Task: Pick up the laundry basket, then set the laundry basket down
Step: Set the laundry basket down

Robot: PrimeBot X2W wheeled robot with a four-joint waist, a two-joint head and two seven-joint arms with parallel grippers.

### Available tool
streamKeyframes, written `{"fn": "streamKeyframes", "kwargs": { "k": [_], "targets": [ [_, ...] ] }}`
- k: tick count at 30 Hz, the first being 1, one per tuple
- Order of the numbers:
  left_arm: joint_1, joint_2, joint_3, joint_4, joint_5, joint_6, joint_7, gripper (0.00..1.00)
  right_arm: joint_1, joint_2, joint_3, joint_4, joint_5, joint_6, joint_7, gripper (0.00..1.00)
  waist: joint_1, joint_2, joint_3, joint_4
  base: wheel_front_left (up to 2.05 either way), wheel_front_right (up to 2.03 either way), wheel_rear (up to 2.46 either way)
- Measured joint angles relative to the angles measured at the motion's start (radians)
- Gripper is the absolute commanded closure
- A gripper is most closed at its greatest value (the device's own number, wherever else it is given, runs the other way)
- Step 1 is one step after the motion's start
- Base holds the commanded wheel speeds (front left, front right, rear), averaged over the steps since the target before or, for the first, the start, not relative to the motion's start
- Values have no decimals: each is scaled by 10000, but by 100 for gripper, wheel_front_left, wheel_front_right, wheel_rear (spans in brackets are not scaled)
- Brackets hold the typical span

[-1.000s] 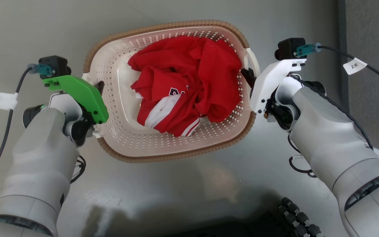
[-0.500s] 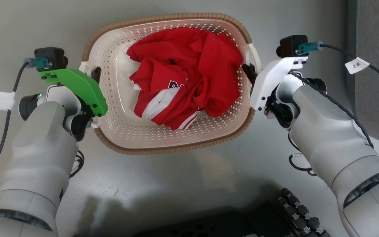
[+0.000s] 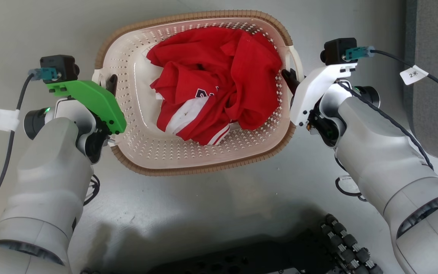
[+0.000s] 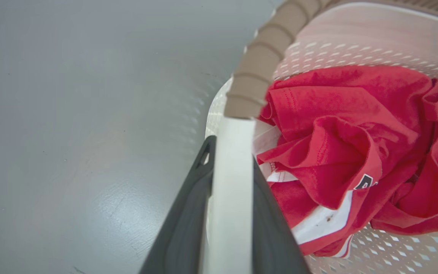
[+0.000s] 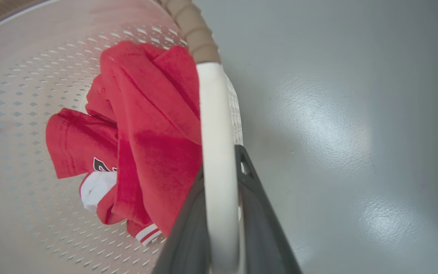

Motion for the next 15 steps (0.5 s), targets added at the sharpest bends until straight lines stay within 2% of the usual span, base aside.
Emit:
{"fn": "streamKeyframes", "kwargs": {
  "k": [4,5,6,7,8,9,10,15],
  "targets": [
    [-53,-50,-15,130,0,-2,-69,100,-27,13,42,58,-10,38,-79,100,0,0,45,20,0,0,0],
    [-71,-54,-13,144,-2,-2,-69,98,-28,12,40,67,-10,71,-107,94,0,0,49,24,0,0,0],
    [-83,-61,-13,150,-2,-2,-69,75,-28,12,40,79,-10,79,-159,53,0,0,53,28,0,0,0],
    [-95,-56,-8,180,-6,-2,-69,58,-30,2,19,86,-4,77,-180,11,0,0,55,32,0,0,0],
    [-104,-40,-17,228,-6,-6,-65,39,-35,-69,-10,119,0,77,-249,0,0,0,55,38,0,0,0],
    [-114,-38,-15,272,-6,-6,-65,5,-42,-148,-10,146,0,79,-251,0,0,0,54,45,0,0,0],
    [-134,-36,-13,318,-6,-6,-65,0,-54,-221,-8,184,0,79,-251,0,0,0,52,53,0,0,0],
    [-165,31,-17,456,-6,-4,-69,0,-92,-305,8,203,6,107,-255,0,0,0,30,94,0,0,0]
  ]
}}
